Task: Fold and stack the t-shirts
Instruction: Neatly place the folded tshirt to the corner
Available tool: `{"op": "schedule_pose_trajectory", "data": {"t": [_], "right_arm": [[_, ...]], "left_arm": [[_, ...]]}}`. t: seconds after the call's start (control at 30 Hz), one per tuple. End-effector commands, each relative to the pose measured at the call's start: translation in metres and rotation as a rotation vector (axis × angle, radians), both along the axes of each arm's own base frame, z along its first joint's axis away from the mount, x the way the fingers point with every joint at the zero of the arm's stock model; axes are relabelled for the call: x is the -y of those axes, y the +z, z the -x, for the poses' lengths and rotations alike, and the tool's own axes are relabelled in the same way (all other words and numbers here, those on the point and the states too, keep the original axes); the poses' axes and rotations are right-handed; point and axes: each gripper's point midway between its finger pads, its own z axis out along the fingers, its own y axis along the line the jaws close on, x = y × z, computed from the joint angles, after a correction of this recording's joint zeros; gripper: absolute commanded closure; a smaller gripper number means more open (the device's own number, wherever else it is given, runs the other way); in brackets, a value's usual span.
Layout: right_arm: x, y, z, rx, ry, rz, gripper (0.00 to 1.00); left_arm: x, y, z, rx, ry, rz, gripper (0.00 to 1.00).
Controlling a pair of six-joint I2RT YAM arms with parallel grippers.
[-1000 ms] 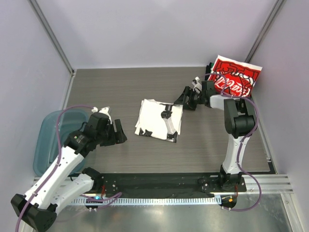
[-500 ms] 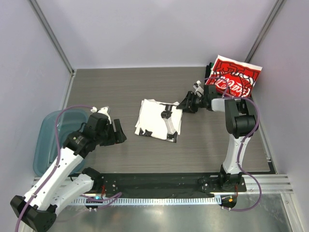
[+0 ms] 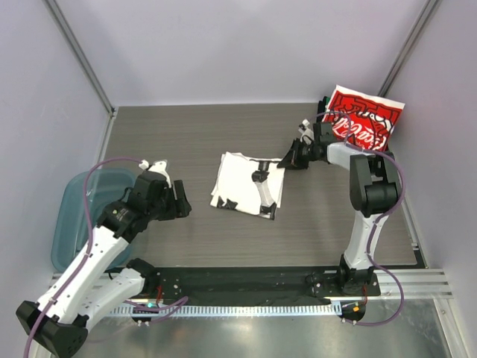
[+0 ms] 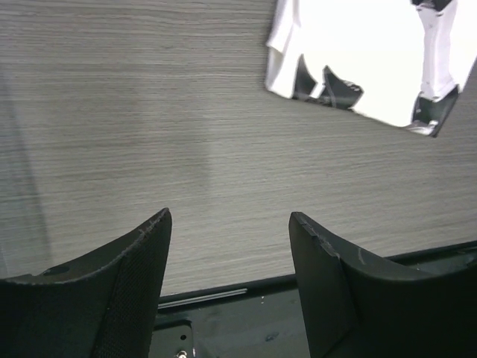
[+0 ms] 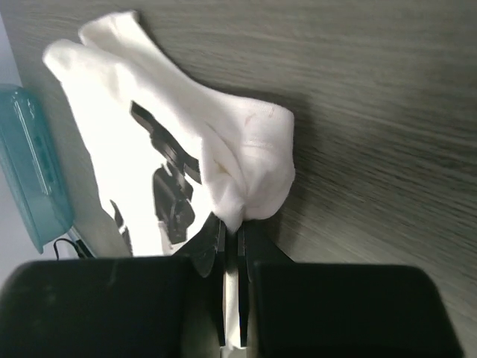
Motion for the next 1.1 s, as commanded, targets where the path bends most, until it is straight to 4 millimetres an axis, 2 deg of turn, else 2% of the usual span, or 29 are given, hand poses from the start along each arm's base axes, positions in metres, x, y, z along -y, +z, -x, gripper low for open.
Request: {"op": "schedule_pose_trajectory", "data": {"t": [0.0,0.03,0.3,0.33,0.5,0.53,0.67,0.7,0.93,1.0,1.07], "right_arm": [[0.012,0.073,-0.026,0.175,-0.017,0.08,0.99],[0.015,0.089,-0.031,0.201,-0.027,0.097,0.99],[0.034,0.155,-0.054,0.306,-0.057,0.163,0.99],[0.036,0.169,-0.057,0.328,-0.058,0.165,0.99],[0.053,0.213,-0.068,0.41,-0.089,0.183,0.99],[0.056,0.227,-0.069,0.433,-0.093,0.185,0.99],[0.07,0.253,-0.075,0.475,-0.104,0.21,0.99],[0.086,0.257,-0.078,0.477,-0.135,0.218,0.99],[0.119,0.303,-0.083,0.567,-0.18,0.246,0.99],[0.128,0.308,-0.087,0.574,-0.192,0.249,0.99],[0.147,0.32,-0.089,0.591,-0.235,0.255,0.99]], "left_arm": [[-0.005,0.011,-0.018,0.066,0.015,-0.038,0.35],[-0.005,0.01,-0.016,0.06,0.015,-0.041,0.36],[-0.006,0.014,-0.018,0.094,0.025,-0.028,0.36],[-0.006,0.012,-0.017,0.087,0.022,-0.032,0.35],[-0.005,0.011,-0.018,0.082,0.017,-0.033,0.35],[-0.005,0.01,-0.018,0.082,0.016,-0.034,0.35],[-0.004,0.01,-0.018,0.082,0.011,-0.033,0.34],[-0.005,0.01,-0.018,0.083,0.011,-0.034,0.35],[-0.005,0.004,-0.019,0.062,0.014,-0.045,0.34],[-0.005,0.005,-0.019,0.063,0.015,-0.044,0.34],[-0.006,0.004,-0.019,0.06,0.017,-0.046,0.34]]}}
